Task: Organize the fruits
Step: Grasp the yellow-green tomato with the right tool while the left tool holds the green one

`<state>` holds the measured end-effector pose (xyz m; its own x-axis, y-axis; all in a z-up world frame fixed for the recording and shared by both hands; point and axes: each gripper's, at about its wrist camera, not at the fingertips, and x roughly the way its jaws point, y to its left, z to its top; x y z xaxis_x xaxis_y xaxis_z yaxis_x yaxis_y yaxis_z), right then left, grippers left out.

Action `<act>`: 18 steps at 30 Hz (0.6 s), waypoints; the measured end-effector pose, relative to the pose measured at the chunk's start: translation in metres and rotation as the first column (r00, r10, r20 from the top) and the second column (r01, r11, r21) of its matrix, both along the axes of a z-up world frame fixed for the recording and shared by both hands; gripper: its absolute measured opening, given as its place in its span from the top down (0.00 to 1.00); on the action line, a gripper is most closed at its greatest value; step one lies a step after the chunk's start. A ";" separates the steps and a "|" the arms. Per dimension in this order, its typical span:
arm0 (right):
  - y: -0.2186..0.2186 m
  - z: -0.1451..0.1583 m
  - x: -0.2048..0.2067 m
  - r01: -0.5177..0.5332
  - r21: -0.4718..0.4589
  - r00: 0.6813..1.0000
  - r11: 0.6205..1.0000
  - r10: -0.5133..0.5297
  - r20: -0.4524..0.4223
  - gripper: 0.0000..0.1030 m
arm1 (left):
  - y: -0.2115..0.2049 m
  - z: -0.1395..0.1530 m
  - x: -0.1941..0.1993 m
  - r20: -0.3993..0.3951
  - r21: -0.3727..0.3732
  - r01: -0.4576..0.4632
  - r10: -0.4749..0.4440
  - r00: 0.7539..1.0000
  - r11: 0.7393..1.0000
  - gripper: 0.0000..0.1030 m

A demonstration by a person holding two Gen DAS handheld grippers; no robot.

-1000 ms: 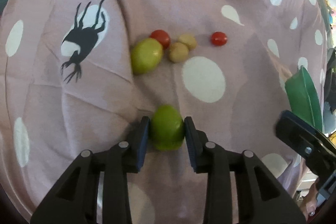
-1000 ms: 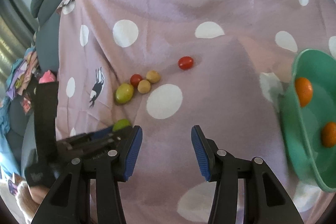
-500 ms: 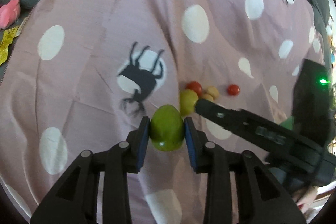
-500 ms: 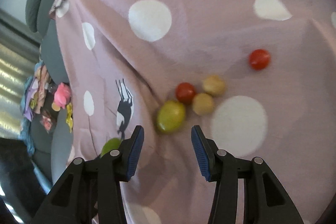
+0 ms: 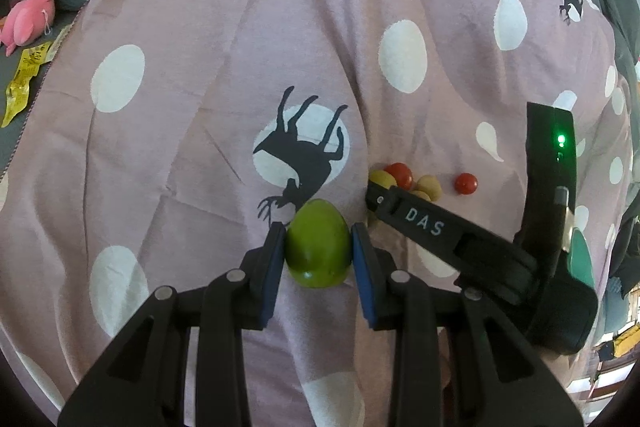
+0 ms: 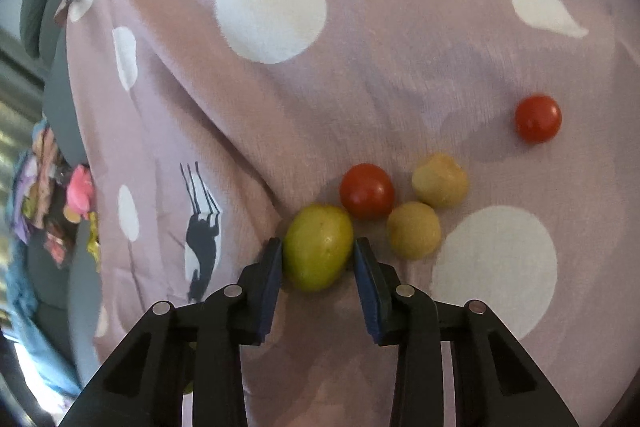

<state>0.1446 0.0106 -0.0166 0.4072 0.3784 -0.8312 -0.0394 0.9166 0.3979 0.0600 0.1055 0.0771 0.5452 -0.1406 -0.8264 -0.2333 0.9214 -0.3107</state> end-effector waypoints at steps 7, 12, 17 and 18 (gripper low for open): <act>-0.015 0.015 -0.017 -0.008 -0.052 0.999 0.999 0.010 0.039 0.64 | -0.008 0.001 -0.002 0.009 0.016 0.018 -0.018 1.000 1.000 0.68; -0.034 0.027 -0.038 -0.022 -0.046 0.998 0.999 0.025 0.063 0.65 | -0.019 0.002 -0.004 0.016 0.032 0.047 -0.048 0.999 0.998 0.68; -0.053 0.039 -0.060 -0.028 -0.009 0.996 1.000 0.029 0.085 0.65 | -0.034 0.004 -0.007 0.029 0.037 0.091 -0.092 0.995 0.995 0.68; -0.057 0.041 -0.065 -0.027 0.005 0.996 1.000 0.027 0.088 0.65 | -0.037 0.005 -0.008 0.032 0.038 0.100 -0.101 0.994 0.994 0.68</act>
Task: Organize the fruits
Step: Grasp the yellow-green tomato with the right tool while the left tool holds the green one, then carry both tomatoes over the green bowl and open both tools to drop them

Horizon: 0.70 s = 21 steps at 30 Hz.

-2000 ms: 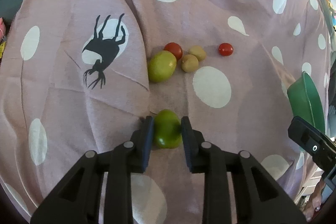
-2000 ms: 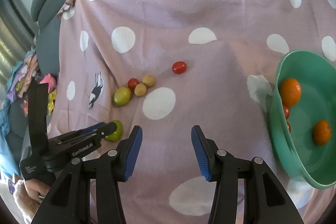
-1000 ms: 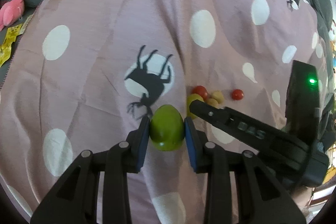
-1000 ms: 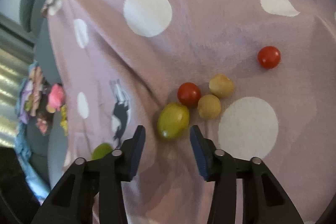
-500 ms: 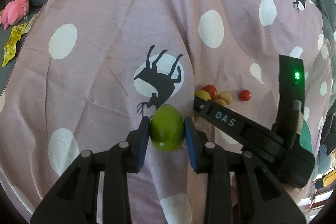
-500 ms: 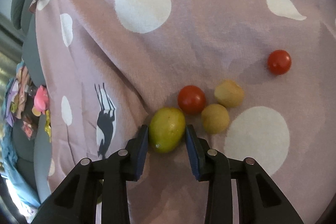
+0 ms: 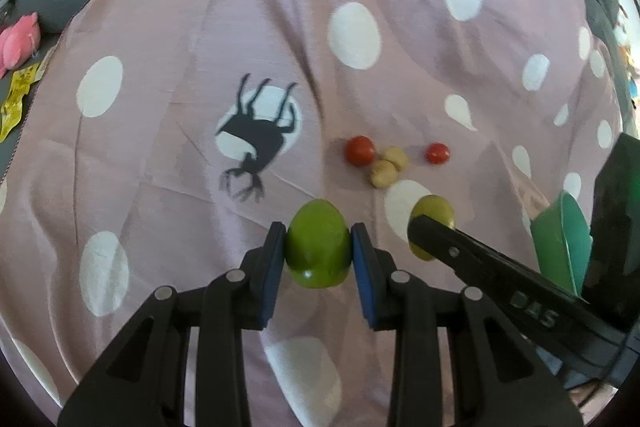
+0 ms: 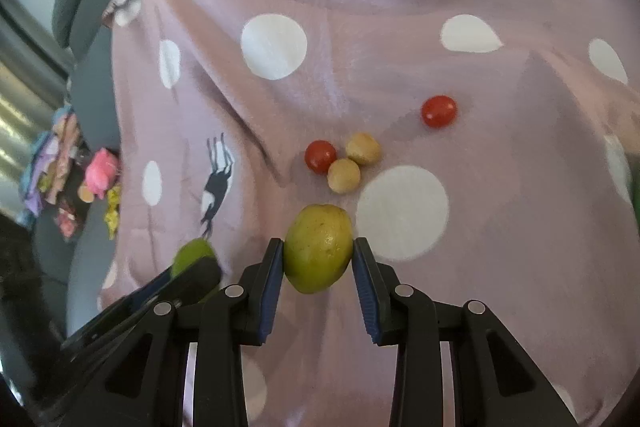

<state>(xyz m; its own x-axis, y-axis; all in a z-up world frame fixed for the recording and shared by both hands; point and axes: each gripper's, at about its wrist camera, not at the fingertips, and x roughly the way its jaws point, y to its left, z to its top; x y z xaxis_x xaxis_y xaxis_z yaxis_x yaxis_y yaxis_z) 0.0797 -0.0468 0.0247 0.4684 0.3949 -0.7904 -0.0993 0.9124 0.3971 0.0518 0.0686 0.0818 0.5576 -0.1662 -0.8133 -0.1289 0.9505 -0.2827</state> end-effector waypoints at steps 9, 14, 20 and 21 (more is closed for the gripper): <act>-0.032 0.010 -0.044 0.047 0.021 0.998 0.999 -0.048 0.037 0.65 | -0.028 0.002 -0.012 0.023 0.021 0.082 -0.083 0.996 0.996 0.68; -0.046 0.019 -0.058 0.047 0.060 0.997 0.997 -0.051 0.060 0.65 | -0.043 0.008 -0.018 0.045 0.012 0.125 -0.126 0.991 0.992 0.68; -0.059 0.029 -0.065 0.045 0.085 0.994 0.995 -0.053 0.094 0.65 | -0.063 0.022 -0.027 0.086 0.007 0.176 -0.176 0.981 0.984 0.68; -0.062 0.030 -0.065 0.051 0.091 0.994 0.995 -0.060 0.096 0.65 | -0.068 0.025 -0.028 0.092 0.010 0.184 -0.184 0.979 0.983 0.68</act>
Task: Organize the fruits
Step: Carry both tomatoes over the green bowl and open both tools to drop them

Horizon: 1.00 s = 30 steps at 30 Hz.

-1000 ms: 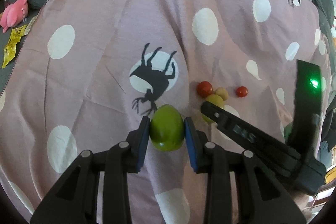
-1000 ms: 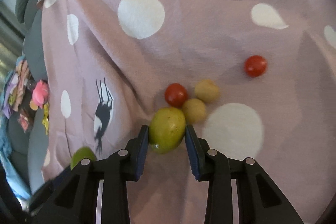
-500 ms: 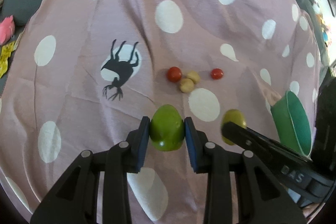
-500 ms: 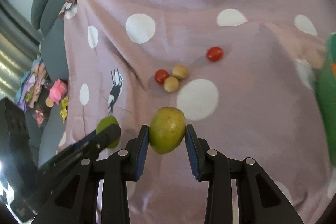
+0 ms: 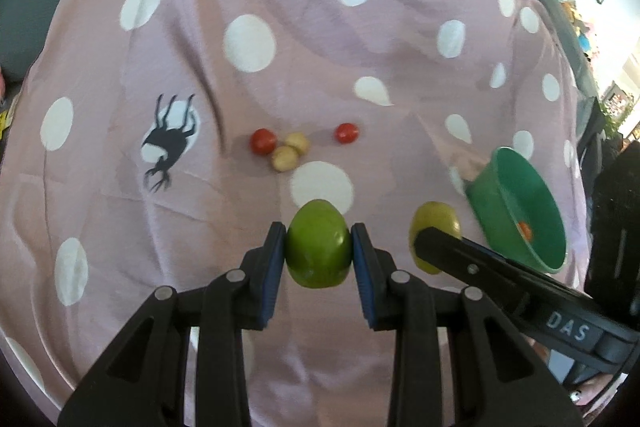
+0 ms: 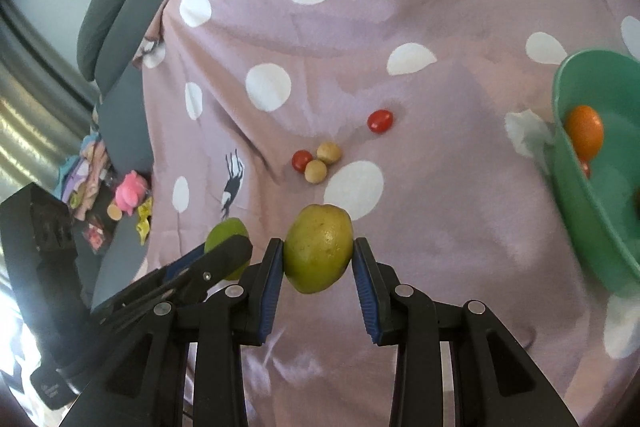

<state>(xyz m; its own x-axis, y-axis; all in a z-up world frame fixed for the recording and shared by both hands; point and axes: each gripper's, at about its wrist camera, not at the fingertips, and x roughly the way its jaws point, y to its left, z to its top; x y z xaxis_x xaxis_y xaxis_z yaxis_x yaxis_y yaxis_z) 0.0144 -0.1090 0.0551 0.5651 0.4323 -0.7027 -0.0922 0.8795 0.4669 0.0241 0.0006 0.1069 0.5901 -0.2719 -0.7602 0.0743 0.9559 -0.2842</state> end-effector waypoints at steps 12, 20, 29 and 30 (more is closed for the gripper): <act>-0.050 0.027 -0.012 0.087 0.049 0.993 0.995 -0.090 0.073 0.64 | -0.066 0.015 0.008 0.033 0.019 0.108 -0.109 0.994 0.994 0.68; -0.093 0.038 -0.021 0.150 0.068 0.981 0.986 -0.157 0.111 0.64 | -0.111 0.023 0.020 0.041 0.007 0.182 -0.182 0.982 0.983 0.68; -0.138 0.042 -0.029 0.255 0.075 0.958 0.964 -0.262 0.115 0.64 | -0.161 0.021 0.028 0.035 0.000 0.262 -0.262 0.964 0.965 0.68; -0.144 0.041 -0.030 0.269 0.078 0.955 0.960 -0.277 0.111 0.64 | -0.166 0.020 0.028 0.035 0.002 0.269 -0.269 0.962 0.963 0.68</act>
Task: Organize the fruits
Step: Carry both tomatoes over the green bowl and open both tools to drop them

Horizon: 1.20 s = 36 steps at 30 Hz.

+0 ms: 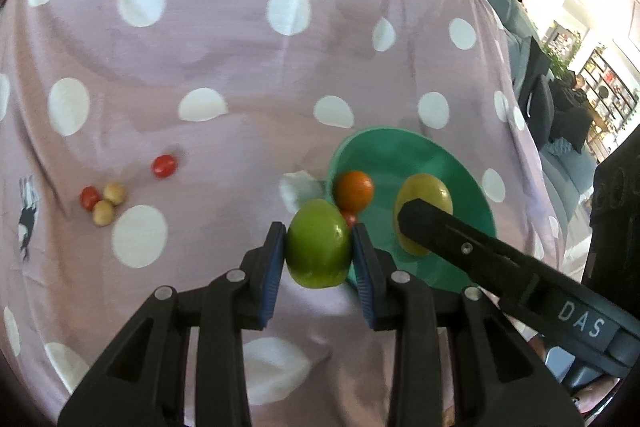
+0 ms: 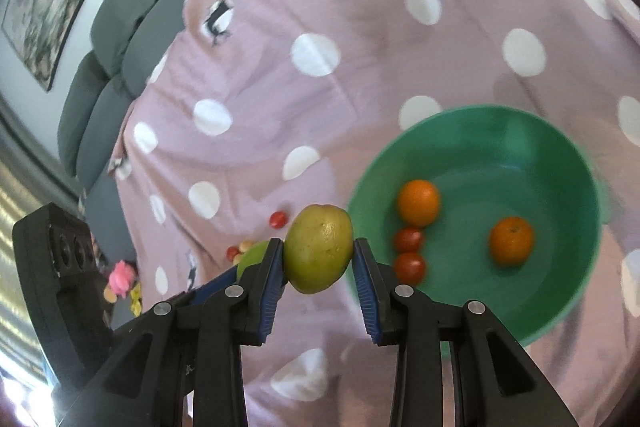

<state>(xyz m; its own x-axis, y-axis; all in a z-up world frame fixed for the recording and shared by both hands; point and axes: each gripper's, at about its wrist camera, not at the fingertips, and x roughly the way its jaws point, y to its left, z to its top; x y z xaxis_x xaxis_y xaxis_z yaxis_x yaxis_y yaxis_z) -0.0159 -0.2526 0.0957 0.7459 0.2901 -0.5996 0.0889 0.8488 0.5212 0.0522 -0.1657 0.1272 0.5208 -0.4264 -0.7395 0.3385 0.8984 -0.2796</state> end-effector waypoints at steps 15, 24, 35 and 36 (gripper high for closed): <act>-0.059 -0.017 -0.013 0.201 -0.015 0.977 0.980 -0.201 -0.074 0.64 | -0.065 -0.018 0.008 -0.029 0.026 0.090 -0.089 0.996 0.996 0.68; -0.072 -0.026 -0.014 0.268 -0.049 0.953 0.962 -0.272 -0.131 0.64 | -0.088 -0.029 0.006 -0.048 0.056 0.129 -0.126 0.991 0.990 0.68; -0.077 -0.032 -0.012 0.285 -0.083 0.940 0.955 -0.295 -0.170 0.64 | -0.094 -0.040 0.010 -0.101 0.025 0.153 -0.150 0.984 0.988 0.68; -0.077 -0.032 -0.011 0.288 -0.088 0.939 0.954 -0.299 -0.173 0.64 | -0.095 -0.040 0.009 -0.100 0.033 0.152 -0.148 0.984 0.988 0.68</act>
<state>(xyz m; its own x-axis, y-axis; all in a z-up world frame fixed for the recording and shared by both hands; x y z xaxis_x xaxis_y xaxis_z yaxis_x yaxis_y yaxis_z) -0.0270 -0.3291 0.0632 0.6690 0.0343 -0.7425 0.4270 0.7999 0.4217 0.0615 -0.2604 0.0871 0.3783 -0.4635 -0.8013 0.4438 0.8504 -0.2824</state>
